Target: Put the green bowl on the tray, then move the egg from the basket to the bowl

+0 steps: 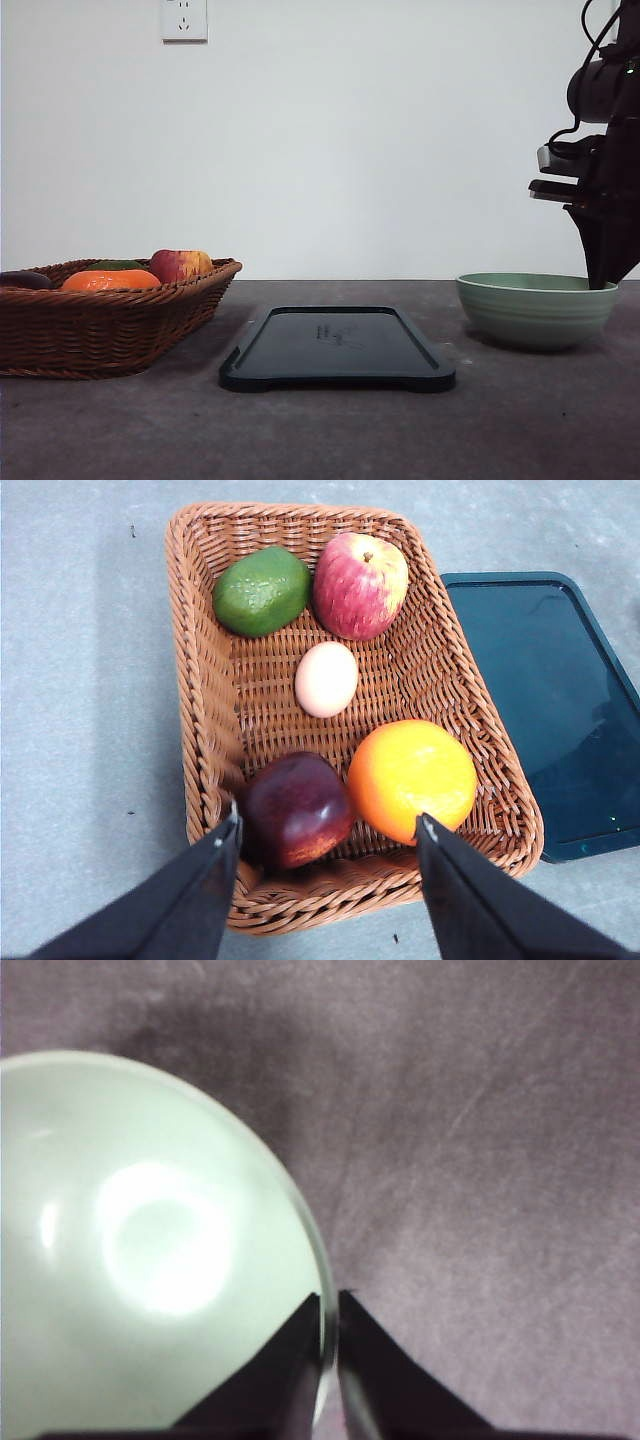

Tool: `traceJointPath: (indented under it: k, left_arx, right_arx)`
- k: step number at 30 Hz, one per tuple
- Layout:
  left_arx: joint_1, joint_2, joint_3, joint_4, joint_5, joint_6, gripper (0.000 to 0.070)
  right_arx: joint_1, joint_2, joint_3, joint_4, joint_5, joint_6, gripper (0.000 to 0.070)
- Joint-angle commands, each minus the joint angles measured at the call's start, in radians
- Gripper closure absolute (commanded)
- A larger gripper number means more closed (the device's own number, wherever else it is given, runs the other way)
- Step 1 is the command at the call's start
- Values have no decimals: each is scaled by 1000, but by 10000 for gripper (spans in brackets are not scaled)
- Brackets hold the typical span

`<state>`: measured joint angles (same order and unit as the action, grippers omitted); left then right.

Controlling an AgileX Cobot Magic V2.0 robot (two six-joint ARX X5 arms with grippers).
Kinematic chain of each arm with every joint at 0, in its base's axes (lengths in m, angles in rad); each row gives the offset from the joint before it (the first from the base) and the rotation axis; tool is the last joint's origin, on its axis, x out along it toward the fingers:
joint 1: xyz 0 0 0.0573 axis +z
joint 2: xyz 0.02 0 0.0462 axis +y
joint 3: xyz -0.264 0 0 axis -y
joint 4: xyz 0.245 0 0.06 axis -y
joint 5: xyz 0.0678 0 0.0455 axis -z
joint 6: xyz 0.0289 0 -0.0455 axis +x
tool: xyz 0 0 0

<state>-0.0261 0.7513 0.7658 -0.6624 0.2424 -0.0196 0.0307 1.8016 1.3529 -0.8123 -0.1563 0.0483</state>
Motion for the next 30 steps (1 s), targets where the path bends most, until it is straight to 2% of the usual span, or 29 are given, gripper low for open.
traceJointPath:
  k: [1,11,17,24,30]
  left_arx:
    - [2,4,21,5,6,1,350]
    - [2,4,21,5,6,1,350]
    - [2,4,21,5,6,0,350]
    - [2,4,21,5,6,0,350]
    - [1,4,21,4,6,0,350]
  right_arx:
    - [-1,20,44,-16,0,-13,695]
    - [35,20,287,-253,-2,-15,695]
    - [95,20,401,-350,-10,-15,695]
    - [218,22,422,-360,-12,-5,695]
    - [341,33,422,-276,-13,19,695]
